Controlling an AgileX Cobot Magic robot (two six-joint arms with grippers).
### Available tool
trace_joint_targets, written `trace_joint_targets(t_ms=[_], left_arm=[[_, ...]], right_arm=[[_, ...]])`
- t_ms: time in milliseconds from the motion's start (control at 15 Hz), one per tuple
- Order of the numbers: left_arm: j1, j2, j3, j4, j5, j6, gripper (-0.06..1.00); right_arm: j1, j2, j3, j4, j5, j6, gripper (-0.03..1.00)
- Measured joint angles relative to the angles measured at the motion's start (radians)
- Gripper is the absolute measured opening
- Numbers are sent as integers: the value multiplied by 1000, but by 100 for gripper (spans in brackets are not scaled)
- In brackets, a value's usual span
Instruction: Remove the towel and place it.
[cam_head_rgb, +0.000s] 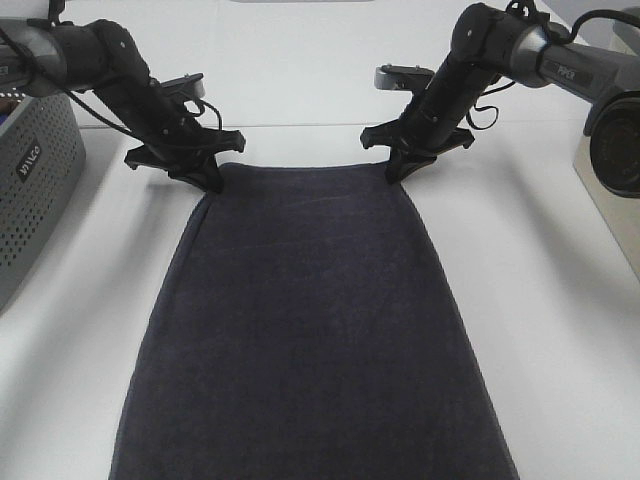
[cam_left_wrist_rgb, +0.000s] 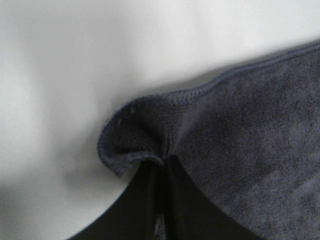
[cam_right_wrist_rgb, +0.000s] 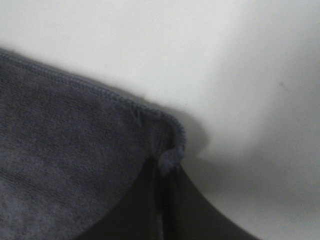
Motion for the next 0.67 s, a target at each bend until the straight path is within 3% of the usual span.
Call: trace_joint_targets(t_ms=[333,667], left_arm=[[0,7,-130,-7,-92,66,2],[0,7,-138,-7,-214,117,2]], right_arm=[[0,-11,0,-58,-148,1,1],[0,-31,0,-67,-312,1,1]])
